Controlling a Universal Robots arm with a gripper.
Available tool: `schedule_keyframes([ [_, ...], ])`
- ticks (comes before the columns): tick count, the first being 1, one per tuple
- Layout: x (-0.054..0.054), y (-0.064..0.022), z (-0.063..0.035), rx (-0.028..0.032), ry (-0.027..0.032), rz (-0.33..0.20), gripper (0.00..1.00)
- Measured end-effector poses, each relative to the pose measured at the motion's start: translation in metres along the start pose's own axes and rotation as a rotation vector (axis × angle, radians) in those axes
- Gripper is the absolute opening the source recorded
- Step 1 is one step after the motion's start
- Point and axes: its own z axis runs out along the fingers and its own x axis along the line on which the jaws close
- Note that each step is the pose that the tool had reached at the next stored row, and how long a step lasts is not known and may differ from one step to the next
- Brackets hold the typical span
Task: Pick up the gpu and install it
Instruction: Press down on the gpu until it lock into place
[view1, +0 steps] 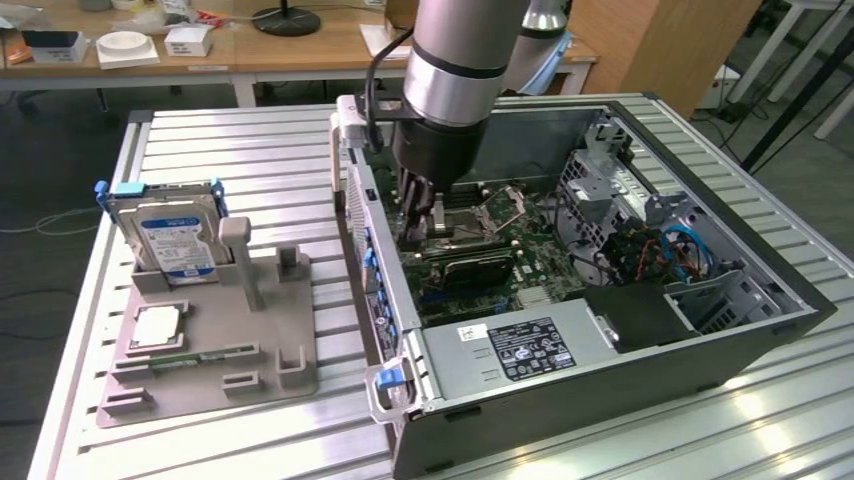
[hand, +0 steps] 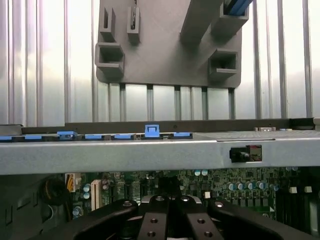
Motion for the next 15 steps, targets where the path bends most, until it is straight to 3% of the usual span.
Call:
schedule_keyframes([
  [2,0.0,0.0,-0.0001,-0.0089,-0.0005,0.0,0.11],
  [3,0.0,0.0001,0.0,-0.0101,-0.0015,0.0,0.11],
  [13,0.0,0.0015,0.0001,-0.0137,-0.0087,0.0,0.11],
  [15,0.0,0.0017,0.0001,-0.0138,-0.013,-0.001,0.11],
])
